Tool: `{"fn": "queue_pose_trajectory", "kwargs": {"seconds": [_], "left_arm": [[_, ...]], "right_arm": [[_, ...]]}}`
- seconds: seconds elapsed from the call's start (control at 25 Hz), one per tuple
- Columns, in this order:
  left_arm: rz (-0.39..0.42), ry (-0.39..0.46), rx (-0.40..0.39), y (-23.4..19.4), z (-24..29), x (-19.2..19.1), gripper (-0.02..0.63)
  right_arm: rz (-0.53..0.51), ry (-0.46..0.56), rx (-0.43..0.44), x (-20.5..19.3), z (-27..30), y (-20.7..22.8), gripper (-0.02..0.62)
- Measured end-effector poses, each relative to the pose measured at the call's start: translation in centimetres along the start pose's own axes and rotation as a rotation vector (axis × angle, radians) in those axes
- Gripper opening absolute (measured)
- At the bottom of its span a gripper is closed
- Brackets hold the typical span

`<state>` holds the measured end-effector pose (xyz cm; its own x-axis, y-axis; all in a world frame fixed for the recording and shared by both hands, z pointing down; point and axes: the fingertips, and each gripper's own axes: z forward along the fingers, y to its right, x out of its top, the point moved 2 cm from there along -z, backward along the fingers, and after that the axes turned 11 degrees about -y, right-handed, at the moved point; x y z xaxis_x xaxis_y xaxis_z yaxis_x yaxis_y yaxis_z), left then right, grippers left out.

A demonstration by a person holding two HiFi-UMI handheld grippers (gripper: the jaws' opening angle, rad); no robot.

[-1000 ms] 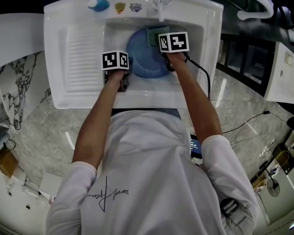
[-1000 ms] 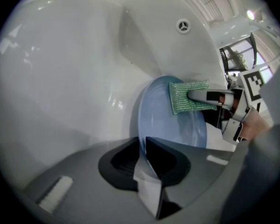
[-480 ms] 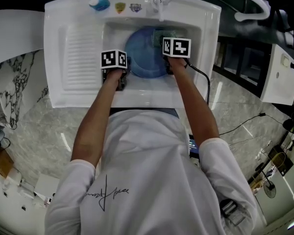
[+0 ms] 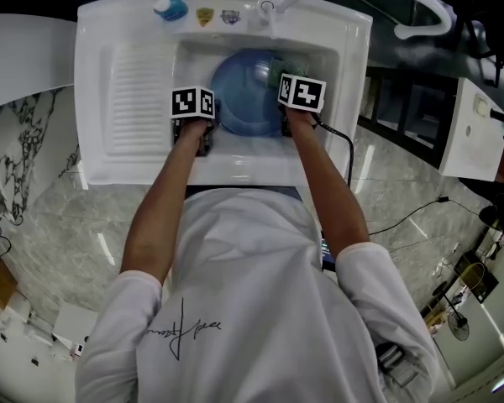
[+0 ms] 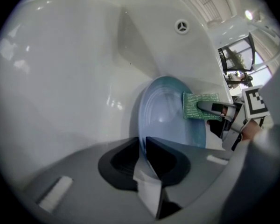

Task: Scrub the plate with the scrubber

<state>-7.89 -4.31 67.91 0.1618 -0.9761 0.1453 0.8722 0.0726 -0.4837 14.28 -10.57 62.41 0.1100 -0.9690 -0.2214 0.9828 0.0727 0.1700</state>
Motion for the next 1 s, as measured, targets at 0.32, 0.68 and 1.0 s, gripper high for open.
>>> {"fn": "queue_pose_trajectory", "kwargs": {"seconds": [0.32, 0.68, 1.0], "left_arm": [[0.013, 0.003, -0.001, 0.1, 0.0, 0.0, 0.083], [0.021, 0.006, 0.003, 0.0, 0.0, 0.1, 0.084], [0.018, 0.008, 0.004, -0.1, 0.0, 0.1, 0.083]], "right_arm": [[0.074, -0.020, -0.042, -1.9, -0.8, 1.8, 0.081], [0.102, -0.066, -0.109, -3.6, -1.8, 2.4, 0.081], [0.059, -0.142, -0.178, -5.1, -2.1, 2.5, 0.080]]}}
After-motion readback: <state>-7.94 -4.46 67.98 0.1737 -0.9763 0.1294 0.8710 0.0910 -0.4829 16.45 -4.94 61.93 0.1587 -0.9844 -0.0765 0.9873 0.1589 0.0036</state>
